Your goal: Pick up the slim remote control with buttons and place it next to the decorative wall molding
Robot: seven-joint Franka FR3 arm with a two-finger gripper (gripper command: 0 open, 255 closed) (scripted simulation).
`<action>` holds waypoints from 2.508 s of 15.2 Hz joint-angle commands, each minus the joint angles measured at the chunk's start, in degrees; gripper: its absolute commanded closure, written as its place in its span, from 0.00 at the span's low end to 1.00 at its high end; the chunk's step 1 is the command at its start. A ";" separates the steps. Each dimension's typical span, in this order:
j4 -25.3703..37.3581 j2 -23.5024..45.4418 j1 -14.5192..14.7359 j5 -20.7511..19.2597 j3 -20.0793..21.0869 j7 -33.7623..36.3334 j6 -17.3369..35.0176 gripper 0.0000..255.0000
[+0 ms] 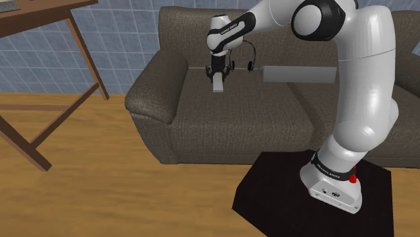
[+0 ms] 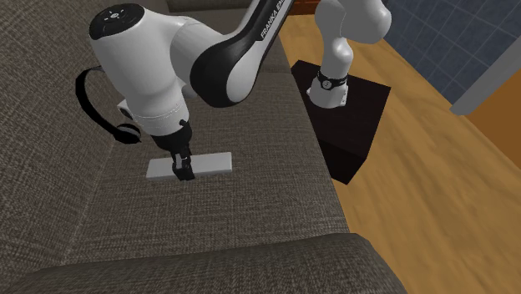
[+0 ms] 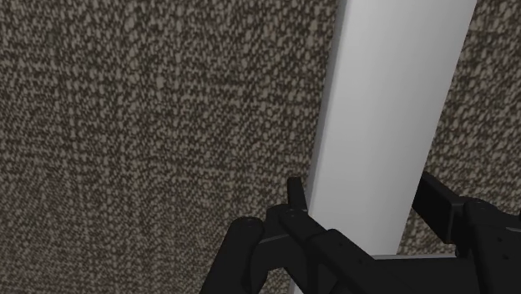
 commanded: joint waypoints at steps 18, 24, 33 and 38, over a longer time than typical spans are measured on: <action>3.81 -3.13 0.02 0.00 -0.01 -0.15 -6.99 1.00; 6.70 -4.31 0.03 0.01 -0.02 -0.24 -11.05 1.00; 12.23 -5.25 0.03 0.03 -0.02 -0.37 -17.52 1.00; 16.05 -5.28 0.02 0.05 -0.03 -0.45 -21.36 1.00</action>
